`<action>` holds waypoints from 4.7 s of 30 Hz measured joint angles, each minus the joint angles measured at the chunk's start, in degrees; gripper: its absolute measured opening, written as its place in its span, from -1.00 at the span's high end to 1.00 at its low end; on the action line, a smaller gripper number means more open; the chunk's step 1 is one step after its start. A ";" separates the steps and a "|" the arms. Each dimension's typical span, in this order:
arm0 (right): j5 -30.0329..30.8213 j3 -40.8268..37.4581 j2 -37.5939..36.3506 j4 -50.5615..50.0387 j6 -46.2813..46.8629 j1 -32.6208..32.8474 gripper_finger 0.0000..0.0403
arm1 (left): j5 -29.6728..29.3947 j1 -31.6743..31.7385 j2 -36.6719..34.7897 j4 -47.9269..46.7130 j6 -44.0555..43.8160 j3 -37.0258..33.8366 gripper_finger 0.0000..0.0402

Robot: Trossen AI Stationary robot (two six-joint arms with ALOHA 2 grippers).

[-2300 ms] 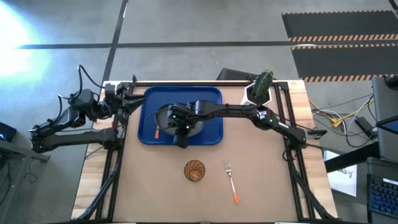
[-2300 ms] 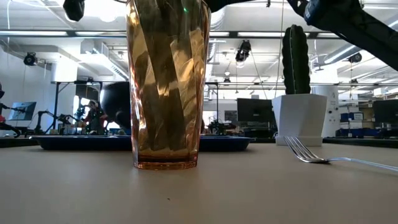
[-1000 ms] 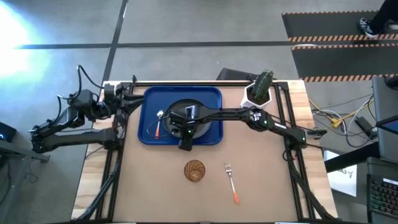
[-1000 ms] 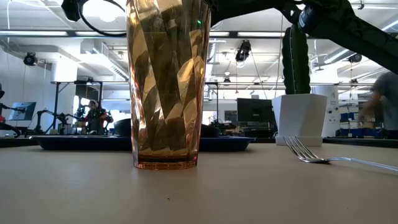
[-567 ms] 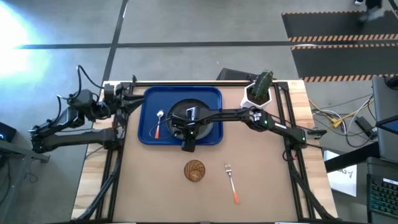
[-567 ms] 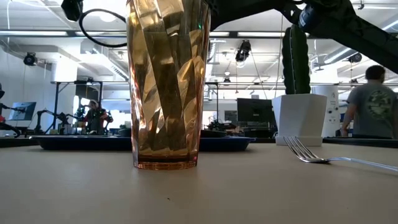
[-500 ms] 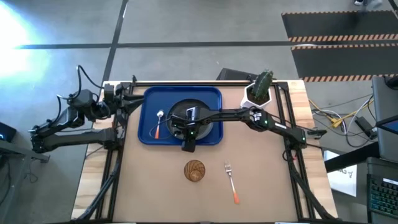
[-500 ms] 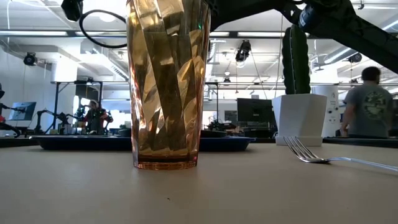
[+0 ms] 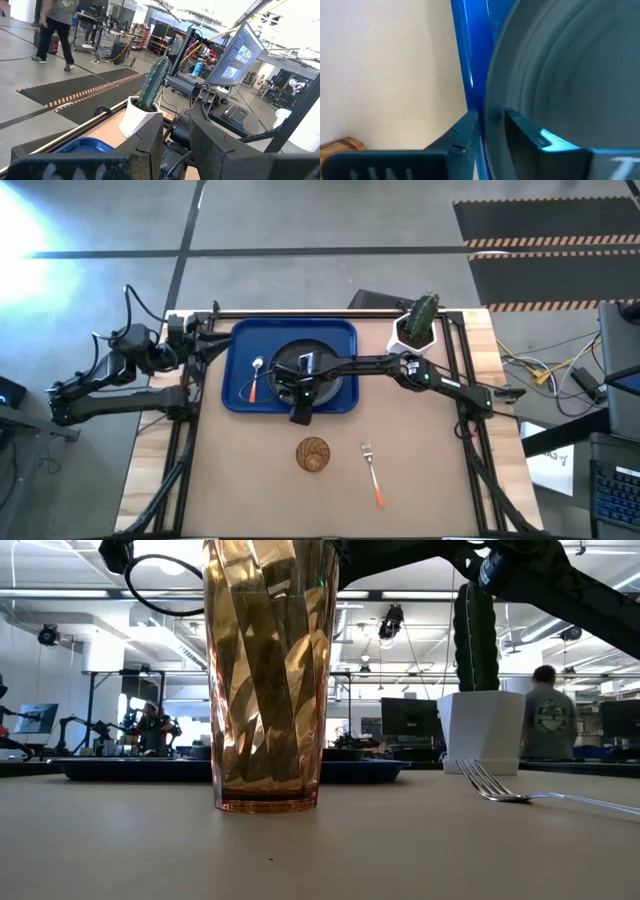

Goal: Pick and place plate/cup/fork/spoon on tray
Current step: Put the brown cup on the blue tray to the top right of the black plate

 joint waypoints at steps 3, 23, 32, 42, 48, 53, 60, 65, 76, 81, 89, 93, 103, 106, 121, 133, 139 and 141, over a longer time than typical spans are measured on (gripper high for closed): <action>0.14 0.03 0.00 0.37 -0.03 0.21 0.43 | 0.01 0.00 0.04 0.02 0.02 0.00 0.63; 0.12 3.45 -6.52 2.87 0.99 0.82 0.12 | -0.01 -0.03 0.66 0.00 0.04 0.00 0.63; -0.44 3.45 -14.78 -2.59 3.16 1.62 0.11 | -0.01 0.02 0.72 0.02 0.04 0.00 0.63; -0.97 3.45 -18.49 -4.04 4.58 3.39 0.10 | -0.01 0.02 0.65 0.02 -0.10 0.00 0.63; -1.34 3.45 -18.59 -13.44 9.25 4.90 0.10 | -0.01 0.02 0.74 0.00 -0.17 0.00 0.63; -1.38 3.45 -18.59 -18.43 13.16 7.15 0.10 | -0.01 0.00 0.74 0.02 -0.19 0.00 0.63; -1.36 3.45 -18.59 -18.57 18.63 10.69 0.10 | -0.01 0.00 0.74 0.01 -0.20 0.00 0.63; -0.91 3.45 -18.62 -17.75 23.62 13.05 0.10 | -0.01 0.00 0.74 0.00 0.07 0.00 0.63; 5.21 2.83 -17.75 -17.22 30.91 15.27 0.10 | 0.99 -0.04 0.63 -0.15 0.20 0.00 0.63; 5.10 2.36 -16.63 -16.85 32.02 15.28 0.10 | 2.50 -0.04 0.63 -0.37 0.21 0.00 0.63; 3.14 2.29 -13.57 -16.93 31.10 15.79 0.10 | 3.18 -0.02 0.55 -0.35 0.22 0.00 0.63; 3.16 2.29 -12.47 -16.74 29.92 15.83 0.10 | 3.39 -0.02 0.52 -0.37 0.22 0.00 0.63; 3.17 2.29 -10.53 -16.42 27.73 15.83 0.72 | 3.62 0.00 0.62 -0.49 0.15 0.00 0.63; 4.95 2.29 -10.84 -16.43 26.80 15.96 0.92 | 3.64 0.00 0.61 -0.52 0.15 0.00 0.63; 43.82 3.37 -26.89 -22.89 26.64 14.13 0.96 | 3.70 -0.03 0.69 -0.78 0.08 0.00 0.63; 48.26 3.37 -35.40 -22.15 16.84 -3.81 0.96 | 3.68 -0.02 0.74 -3.33 -0.26 0.00 0.63; 36.22 3.34 -32.74 -19.05 10.22 -15.55 0.96 | 3.66 0.00 0.74 -3.30 -0.26 0.00 0.63; 32.72 3.34 -31.12 -18.42 8.39 -18.46 0.96 | 3.66 0.02 0.74 -3.30 -0.26 0.00 0.63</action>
